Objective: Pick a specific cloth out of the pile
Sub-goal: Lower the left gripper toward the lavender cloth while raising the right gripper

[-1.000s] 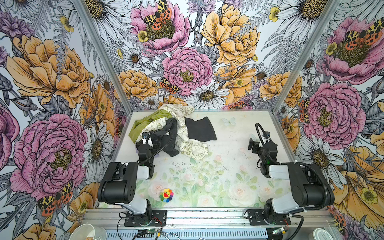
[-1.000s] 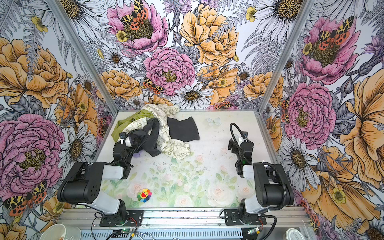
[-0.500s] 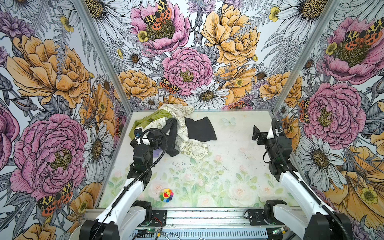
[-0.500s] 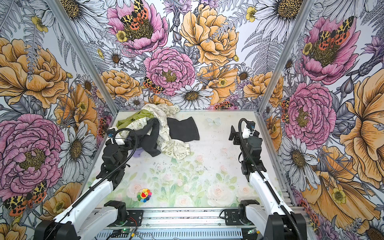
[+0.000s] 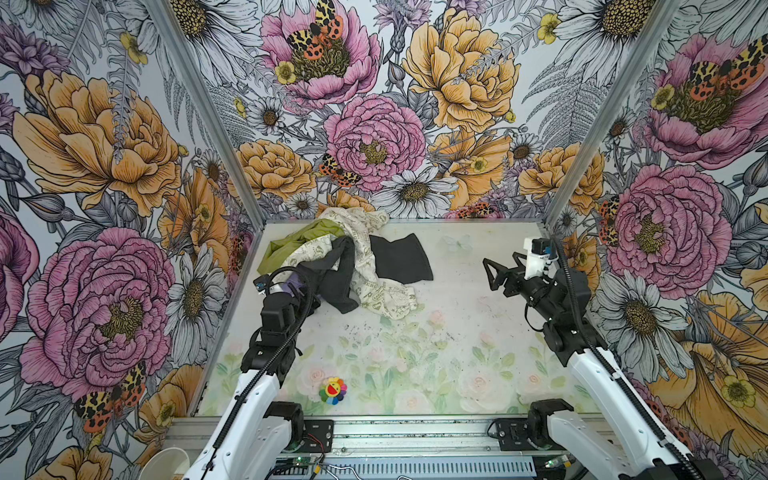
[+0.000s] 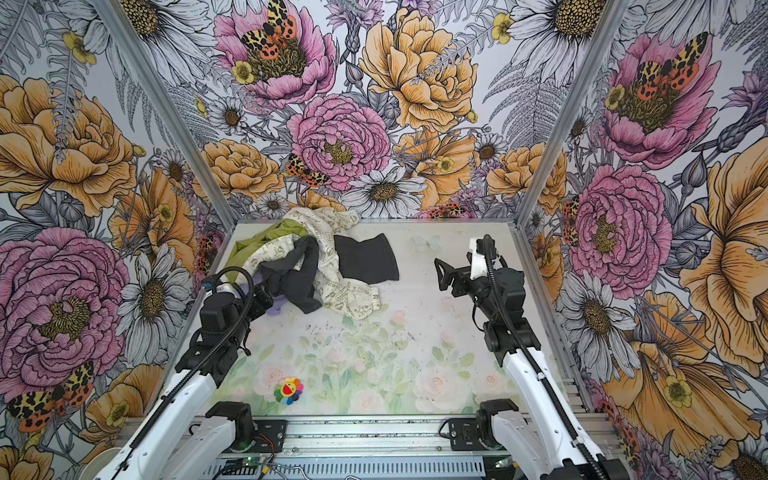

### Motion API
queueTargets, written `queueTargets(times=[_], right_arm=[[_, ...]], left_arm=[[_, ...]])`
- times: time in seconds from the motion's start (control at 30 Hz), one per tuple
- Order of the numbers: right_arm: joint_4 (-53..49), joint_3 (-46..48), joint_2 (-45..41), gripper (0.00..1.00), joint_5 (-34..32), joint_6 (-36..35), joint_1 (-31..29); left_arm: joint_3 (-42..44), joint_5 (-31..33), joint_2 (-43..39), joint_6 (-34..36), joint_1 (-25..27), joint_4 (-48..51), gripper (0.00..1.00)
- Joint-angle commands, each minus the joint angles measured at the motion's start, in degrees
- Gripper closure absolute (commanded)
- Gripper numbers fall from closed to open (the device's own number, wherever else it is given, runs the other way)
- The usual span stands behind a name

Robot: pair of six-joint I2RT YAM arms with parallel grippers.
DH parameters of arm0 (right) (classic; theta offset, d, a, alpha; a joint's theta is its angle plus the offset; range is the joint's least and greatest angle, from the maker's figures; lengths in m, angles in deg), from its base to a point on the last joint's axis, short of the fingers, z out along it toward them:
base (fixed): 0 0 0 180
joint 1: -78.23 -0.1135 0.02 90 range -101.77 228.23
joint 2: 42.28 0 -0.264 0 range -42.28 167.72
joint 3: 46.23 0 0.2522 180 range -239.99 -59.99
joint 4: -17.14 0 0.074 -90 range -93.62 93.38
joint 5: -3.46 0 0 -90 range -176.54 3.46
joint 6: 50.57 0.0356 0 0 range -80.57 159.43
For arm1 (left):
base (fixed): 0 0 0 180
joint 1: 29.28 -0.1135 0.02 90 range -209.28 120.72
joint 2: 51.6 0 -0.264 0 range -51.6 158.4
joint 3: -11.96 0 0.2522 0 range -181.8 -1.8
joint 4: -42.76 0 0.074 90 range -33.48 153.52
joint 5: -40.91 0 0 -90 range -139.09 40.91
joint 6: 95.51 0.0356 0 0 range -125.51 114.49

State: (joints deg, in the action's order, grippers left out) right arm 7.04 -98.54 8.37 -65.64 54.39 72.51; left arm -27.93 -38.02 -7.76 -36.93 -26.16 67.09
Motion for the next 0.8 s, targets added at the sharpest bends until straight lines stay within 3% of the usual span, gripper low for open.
queueTargets(times=[0.0, 0.43, 0.77], right_arm=[[-0.14, -1.99, -0.7, 0.01, 5.4, 2.15, -0.61], [3.79, 0.93, -1.65, 0.0, 9.29, 3.01, -0.93], [7.5, 2.35, -1.87, 0.01, 13.78, 5.04, -1.14]], left_arm=[[3.01, -7.48, 0.13, -8.24, -3.24, -0.15, 0.14], [4.86, -15.04, 12.19, -14.02, -9.05, -10.84, 0.26], [1.05, -16.51, 25.43, -17.26, -9.66, -15.14, 0.31]])
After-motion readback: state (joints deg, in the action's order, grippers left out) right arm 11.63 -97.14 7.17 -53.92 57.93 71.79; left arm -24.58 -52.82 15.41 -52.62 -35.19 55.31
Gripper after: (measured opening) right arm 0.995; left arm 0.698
